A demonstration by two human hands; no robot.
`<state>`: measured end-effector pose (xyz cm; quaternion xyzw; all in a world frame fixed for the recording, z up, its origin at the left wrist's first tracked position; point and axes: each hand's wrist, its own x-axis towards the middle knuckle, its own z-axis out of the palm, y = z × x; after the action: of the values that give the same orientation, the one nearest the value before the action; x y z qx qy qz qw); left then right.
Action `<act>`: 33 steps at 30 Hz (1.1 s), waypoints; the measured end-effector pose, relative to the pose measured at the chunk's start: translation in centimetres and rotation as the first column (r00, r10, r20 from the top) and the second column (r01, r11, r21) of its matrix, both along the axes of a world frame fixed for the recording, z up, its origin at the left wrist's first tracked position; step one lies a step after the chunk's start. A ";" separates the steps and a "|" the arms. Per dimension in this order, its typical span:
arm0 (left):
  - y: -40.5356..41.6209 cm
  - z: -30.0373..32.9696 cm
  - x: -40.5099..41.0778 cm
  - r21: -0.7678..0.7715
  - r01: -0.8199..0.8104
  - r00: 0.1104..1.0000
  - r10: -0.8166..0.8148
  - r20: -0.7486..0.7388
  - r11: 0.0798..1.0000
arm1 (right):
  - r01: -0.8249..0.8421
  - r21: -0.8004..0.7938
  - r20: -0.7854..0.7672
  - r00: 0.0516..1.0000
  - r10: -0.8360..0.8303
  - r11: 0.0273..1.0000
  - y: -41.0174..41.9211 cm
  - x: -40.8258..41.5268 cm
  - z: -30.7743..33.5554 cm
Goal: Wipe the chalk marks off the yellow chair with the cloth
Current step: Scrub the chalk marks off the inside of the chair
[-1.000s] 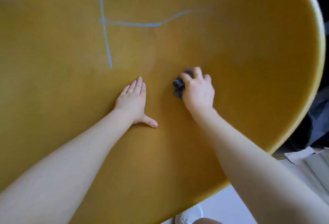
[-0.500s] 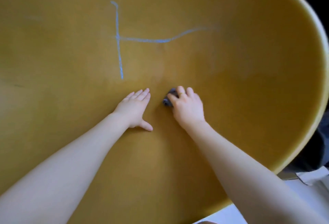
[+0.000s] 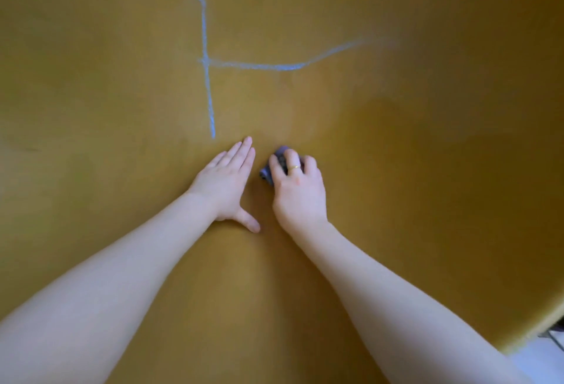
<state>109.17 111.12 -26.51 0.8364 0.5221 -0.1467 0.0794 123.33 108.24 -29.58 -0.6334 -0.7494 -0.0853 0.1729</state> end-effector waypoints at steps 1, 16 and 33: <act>0.0 0.0 0.0 0.003 -0.001 1.000 0.001 0.005 1.000 | -0.015 -0.033 0.009 1.000 0.016 0.999 -0.3 -0.8 -0.1; 0.6 3.0 1.6 -0.016 -0.068 0.998 0.068 0.001 0.998 | 0.113 0.302 0.351 0.910 -0.221 0.947 5.3 15.0 13.9; 4.1 2.7 3.3 0.056 -0.022 0.999 0.025 -0.045 0.998 | -0.209 0.155 0.285 0.945 0.159 0.966 5.0 8.2 4.3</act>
<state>112.43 115.21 -23.81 0.8286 0.5374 -0.1501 0.0459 131.57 113.28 -25.28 -0.5243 -0.8109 -0.2227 0.1337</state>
